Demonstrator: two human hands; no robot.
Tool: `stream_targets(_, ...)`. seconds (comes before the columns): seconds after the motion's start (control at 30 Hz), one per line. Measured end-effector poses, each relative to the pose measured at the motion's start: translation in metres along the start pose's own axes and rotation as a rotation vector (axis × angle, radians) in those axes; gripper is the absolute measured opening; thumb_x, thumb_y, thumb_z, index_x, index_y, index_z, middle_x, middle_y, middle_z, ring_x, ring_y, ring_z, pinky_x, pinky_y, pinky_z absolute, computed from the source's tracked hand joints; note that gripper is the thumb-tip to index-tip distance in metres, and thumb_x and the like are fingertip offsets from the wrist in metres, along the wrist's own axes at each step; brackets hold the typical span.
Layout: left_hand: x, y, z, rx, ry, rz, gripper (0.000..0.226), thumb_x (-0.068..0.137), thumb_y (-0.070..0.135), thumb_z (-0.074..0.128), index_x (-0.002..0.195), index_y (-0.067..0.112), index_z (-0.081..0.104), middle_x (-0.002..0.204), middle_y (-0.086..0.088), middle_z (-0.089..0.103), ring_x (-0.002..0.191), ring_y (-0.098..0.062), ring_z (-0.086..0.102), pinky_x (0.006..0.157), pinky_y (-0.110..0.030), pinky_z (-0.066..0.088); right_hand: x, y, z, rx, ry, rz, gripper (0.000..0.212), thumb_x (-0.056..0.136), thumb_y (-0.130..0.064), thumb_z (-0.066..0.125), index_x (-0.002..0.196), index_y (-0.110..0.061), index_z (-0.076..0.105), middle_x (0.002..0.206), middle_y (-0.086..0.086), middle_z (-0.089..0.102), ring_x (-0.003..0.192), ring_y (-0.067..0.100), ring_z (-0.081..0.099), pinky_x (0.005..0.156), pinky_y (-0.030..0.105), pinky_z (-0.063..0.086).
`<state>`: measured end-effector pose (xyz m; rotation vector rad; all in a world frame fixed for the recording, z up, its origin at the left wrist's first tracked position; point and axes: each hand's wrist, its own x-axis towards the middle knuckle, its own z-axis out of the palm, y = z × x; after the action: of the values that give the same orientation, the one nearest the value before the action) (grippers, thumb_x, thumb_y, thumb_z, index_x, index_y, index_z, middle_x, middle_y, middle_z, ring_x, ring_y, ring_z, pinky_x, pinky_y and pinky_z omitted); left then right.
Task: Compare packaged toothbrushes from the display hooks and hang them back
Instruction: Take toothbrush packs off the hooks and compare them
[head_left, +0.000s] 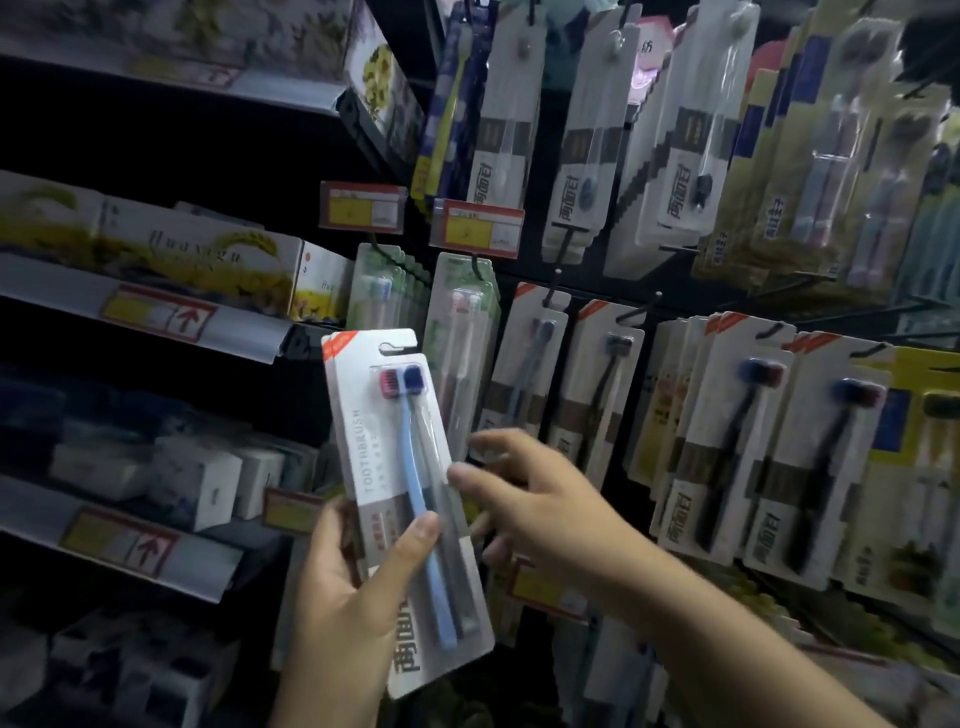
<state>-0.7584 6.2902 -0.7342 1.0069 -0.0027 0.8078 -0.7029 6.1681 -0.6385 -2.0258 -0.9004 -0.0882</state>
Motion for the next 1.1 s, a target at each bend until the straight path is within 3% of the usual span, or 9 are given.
stream_targets(0.1,0.005,-0.006,0.000,0.007,0.022,0.017,0.063,0.060,0.027,0.087,0.119,0.024,0.065,0.102,-0.009,0.080,0.091,-0.029,0.079,0.083,-0.047,0.060,-0.006,0.002,0.011,-0.205,0.028,-0.084,0.026,0.094,-0.047,0.067,0.104,-0.024,0.074,0.094,-0.002,0.075,0.085,0.011,0.071,0.079,0.040,0.061)
stream_targets(0.2,0.009,-0.007,-0.002,0.030,0.009,0.033,0.065,0.061,0.017,0.086,0.121,0.020,0.063,0.103,-0.010,0.080,0.093,-0.032,0.078,0.084,-0.050,0.061,-0.001,0.005,0.011,-0.055,0.061,-0.011,0.019,0.092,-0.036,0.072,0.098,-0.019,0.075,0.091,0.001,0.077,0.083,0.015,0.073,0.075,0.035,0.060)
stream_targets(0.33,0.013,-0.003,-0.006,0.041,-0.077,0.011,0.042,0.083,0.014,0.077,0.122,0.025,0.064,0.105,-0.005,0.080,0.095,-0.027,0.078,0.076,-0.042,0.063,0.009,0.016,0.008,0.093,0.116,0.089,0.018,0.094,-0.031,0.071,0.098,-0.014,0.072,0.096,0.008,0.077,0.090,0.026,0.074,0.083,0.045,0.062)
stream_targets(0.43,0.019,-0.003,-0.012,0.087,-0.110,-0.007,0.033,0.099,0.008,0.062,0.124,0.028,0.066,0.111,-0.003,0.078,0.105,-0.026,0.074,0.090,-0.049,0.058,0.015,0.019,-0.002,0.127,0.211,0.138,0.017,0.100,-0.032,0.064,0.104,-0.017,0.068,0.101,0.003,0.074,0.093,0.019,0.072,0.089,0.045,0.060)
stream_targets(0.6,0.030,-0.005,-0.020,0.261,-0.088,0.091,0.039,0.090,0.020,0.075,0.126,0.032,0.067,0.114,0.005,0.076,0.106,-0.019,0.072,0.095,-0.049,0.057,0.032,0.020,-0.020,0.092,0.418,0.107,0.013,0.106,-0.031,0.054,0.110,-0.020,0.059,0.102,-0.001,0.066,0.085,0.012,0.065,0.069,0.032,0.057)
stream_targets(0.67,0.033,-0.005,-0.020,0.249,-0.071,0.111,0.035,0.091,0.011,0.077,0.120,0.031,0.071,0.110,0.004,0.079,0.102,-0.018,0.075,0.091,-0.044,0.058,0.046,0.020,-0.026,0.070,0.450,0.108,0.015,0.107,-0.030,0.051,0.113,-0.018,0.057,0.099,0.000,0.065,0.081,0.012,0.065,0.065,0.031,0.056)
stream_targets(0.83,0.035,0.000,-0.021,0.131,-0.024,0.104,0.027,0.088,0.001,0.074,0.104,0.023,0.076,0.095,-0.004,0.081,0.090,-0.023,0.078,0.078,-0.035,0.057,0.075,0.018,-0.030,0.106,0.526,0.106,0.017,0.108,-0.028,0.049,0.115,-0.014,0.055,0.099,0.005,0.066,0.077,0.017,0.065,0.068,0.037,0.057)
stream_targets(1.0,0.036,0.002,-0.025,0.049,-0.056,0.056,0.030,0.084,0.011,0.076,0.111,0.023,0.074,0.098,-0.006,0.081,0.092,-0.024,0.078,0.077,-0.037,0.063,0.074,0.027,-0.026,0.178,0.560,0.139,0.014,0.107,-0.029,0.050,0.113,-0.018,0.055,0.098,0.004,0.067,0.076,0.018,0.067,0.065,0.037,0.058)
stream_targets(1.1,0.037,0.002,-0.027,0.023,-0.092,0.032,0.032,0.085,0.011,0.073,0.115,0.021,0.073,0.098,-0.008,0.081,0.091,-0.024,0.078,0.075,-0.033,0.064,0.074,0.032,-0.028,0.109,0.592,0.130,0.016,0.106,-0.032,0.050,0.116,-0.020,0.055,0.103,0.003,0.066,0.085,0.020,0.069,0.076,0.045,0.062)
